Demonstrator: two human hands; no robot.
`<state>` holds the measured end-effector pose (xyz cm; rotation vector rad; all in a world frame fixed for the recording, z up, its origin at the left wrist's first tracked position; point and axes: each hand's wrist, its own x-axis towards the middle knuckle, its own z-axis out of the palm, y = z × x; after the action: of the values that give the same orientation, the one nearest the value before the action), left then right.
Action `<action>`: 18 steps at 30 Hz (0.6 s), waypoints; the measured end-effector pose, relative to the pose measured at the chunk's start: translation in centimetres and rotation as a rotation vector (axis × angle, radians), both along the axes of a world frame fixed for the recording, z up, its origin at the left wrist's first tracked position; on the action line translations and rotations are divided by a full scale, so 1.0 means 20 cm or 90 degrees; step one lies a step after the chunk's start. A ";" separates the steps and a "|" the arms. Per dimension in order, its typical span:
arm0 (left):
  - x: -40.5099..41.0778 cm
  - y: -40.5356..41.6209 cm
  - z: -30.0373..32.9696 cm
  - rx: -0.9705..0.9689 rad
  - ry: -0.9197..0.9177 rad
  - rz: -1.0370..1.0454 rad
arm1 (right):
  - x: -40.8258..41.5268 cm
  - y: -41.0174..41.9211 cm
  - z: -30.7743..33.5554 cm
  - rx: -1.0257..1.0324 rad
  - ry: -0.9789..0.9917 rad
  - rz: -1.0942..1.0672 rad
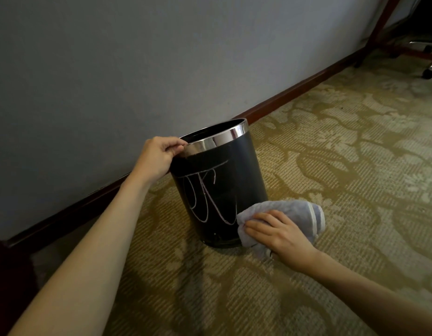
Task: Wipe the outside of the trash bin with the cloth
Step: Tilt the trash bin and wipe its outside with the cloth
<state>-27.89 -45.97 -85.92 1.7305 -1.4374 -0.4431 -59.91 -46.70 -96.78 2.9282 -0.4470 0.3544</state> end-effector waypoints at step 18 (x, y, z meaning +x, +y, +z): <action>-0.19 -0.14 -0.01 -0.047 -0.008 0.026 | 0.24 -0.17 0.22 0.006 -0.330 -0.217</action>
<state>-31.76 -48.71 -86.16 1.7033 -1.4082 -0.3543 -55.20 -50.04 -92.39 2.6659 -0.9942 1.0594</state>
